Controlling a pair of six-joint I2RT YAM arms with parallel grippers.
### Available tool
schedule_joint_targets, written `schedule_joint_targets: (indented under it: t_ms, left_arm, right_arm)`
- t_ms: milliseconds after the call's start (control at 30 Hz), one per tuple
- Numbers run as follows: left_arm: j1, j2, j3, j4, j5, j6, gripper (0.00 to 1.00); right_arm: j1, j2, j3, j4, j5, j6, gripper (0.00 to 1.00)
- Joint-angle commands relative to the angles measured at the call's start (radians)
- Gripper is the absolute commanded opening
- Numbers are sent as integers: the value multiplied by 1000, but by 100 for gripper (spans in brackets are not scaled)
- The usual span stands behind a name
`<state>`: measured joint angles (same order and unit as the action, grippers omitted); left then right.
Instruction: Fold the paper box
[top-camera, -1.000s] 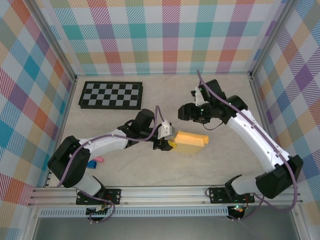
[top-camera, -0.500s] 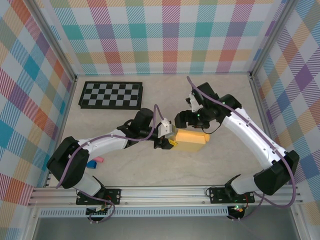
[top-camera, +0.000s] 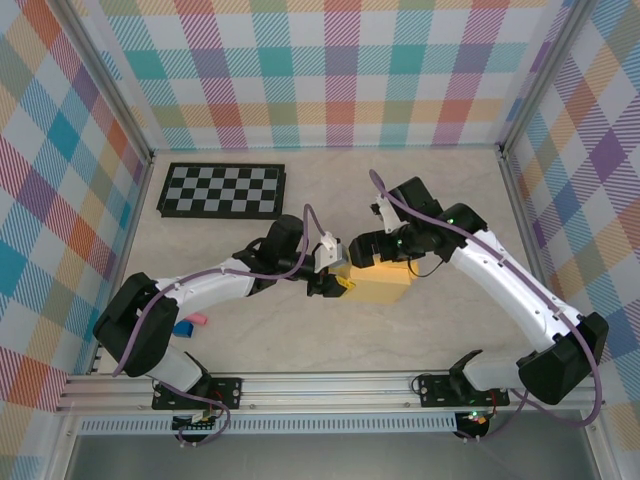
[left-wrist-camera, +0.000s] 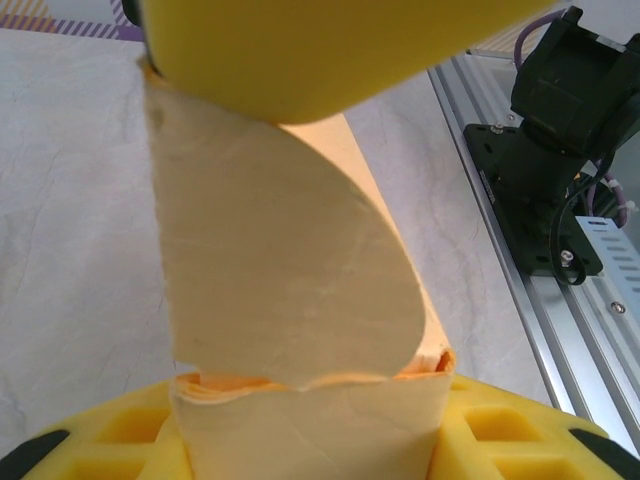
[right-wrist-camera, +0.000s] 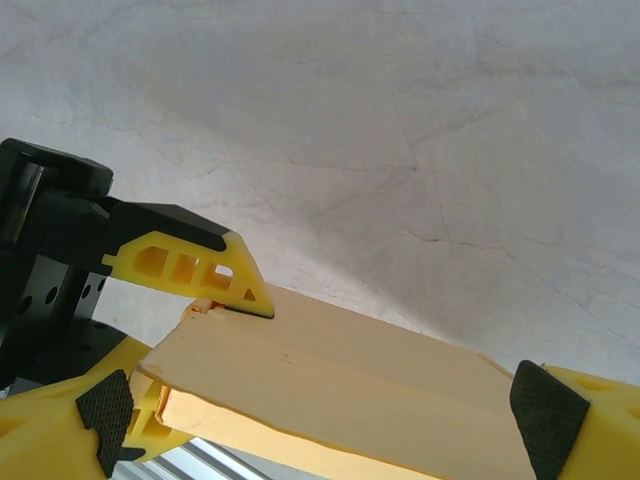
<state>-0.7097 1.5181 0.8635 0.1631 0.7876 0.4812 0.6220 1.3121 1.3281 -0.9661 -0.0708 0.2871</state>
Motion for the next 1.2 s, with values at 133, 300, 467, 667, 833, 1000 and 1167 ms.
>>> schedule_joint_targets:
  t_ms: [133, 300, 467, 667, 833, 1000, 1167]
  left_arm:
    - [6, 10, 21, 94, 24, -56, 40]
    - [6, 19, 24, 105, 28, -72, 39]
    - [6, 25, 24, 107, 23, -75, 39]
    - [6, 38, 24, 117, 12, -92, 39]
    - [8, 50, 30, 148, 9, -134, 39]
    - [9, 53, 42, 156, 20, -159, 39]
    - [11, 48, 45, 153, 31, -168, 39]
  right_arm:
    - [19, -11, -12, 49, -26, 48, 100]
    - [23, -2, 4, 51, -14, 98, 100]
    - [23, -21, -6, 72, -28, 150, 100]
    - [22, -62, 8, 83, -19, 207, 100]
    - [24, -51, -25, 90, 3, 256, 100]
    - [56, -5, -8, 55, 101, 228, 100]
    - [86, 25, 14, 11, 214, 153, 100]
